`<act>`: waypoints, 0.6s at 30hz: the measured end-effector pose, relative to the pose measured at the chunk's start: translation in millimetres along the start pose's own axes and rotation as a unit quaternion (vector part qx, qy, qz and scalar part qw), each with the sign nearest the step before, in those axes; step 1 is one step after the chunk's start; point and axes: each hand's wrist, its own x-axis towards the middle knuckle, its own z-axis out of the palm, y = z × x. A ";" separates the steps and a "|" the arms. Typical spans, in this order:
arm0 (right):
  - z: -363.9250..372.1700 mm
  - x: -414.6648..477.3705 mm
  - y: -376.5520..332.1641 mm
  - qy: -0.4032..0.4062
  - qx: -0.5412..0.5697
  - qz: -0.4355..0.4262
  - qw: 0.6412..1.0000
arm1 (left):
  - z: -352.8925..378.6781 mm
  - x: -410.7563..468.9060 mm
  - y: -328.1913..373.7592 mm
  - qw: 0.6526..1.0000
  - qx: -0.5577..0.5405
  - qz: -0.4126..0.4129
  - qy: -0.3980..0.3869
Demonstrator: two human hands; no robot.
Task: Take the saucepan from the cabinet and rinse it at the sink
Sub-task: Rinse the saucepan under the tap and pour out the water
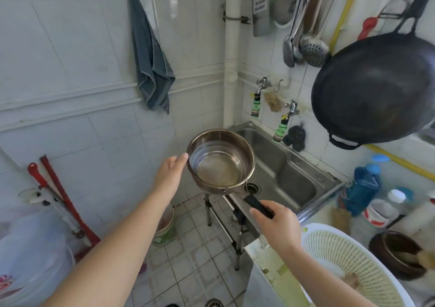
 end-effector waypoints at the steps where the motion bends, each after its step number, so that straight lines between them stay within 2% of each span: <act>1: 12.0 13.9 -2.3 0.010 0.010 0.020 1.000 | 8.3 13.8 -6.9 1.000 0.014 -0.009 -0.008; 4: 53.2 58.6 -5.5 0.051 0.032 0.071 0.996 | 38.4 55.7 -28.1 0.996 0.052 -0.039 -0.065; 6: 81.7 87.5 -9.3 0.082 0.041 0.109 0.990 | 61.7 82.9 -40.5 0.985 0.059 -0.061 -0.152; 9: 123.9 126.9 -16.8 0.137 0.053 0.170 0.974 | 98.1 116.7 -52.0 0.939 0.045 -0.127 -0.317; 11: 148.6 149.4 -21.8 0.174 0.058 0.209 0.960 | 117.1 135.4 -54.8 0.903 0.025 -0.167 -0.395; 18: 203.4 202.1 -21.3 0.280 0.053 0.305 0.909 | 177.9 201.9 -70.6 0.840 -0.053 -0.289 -0.456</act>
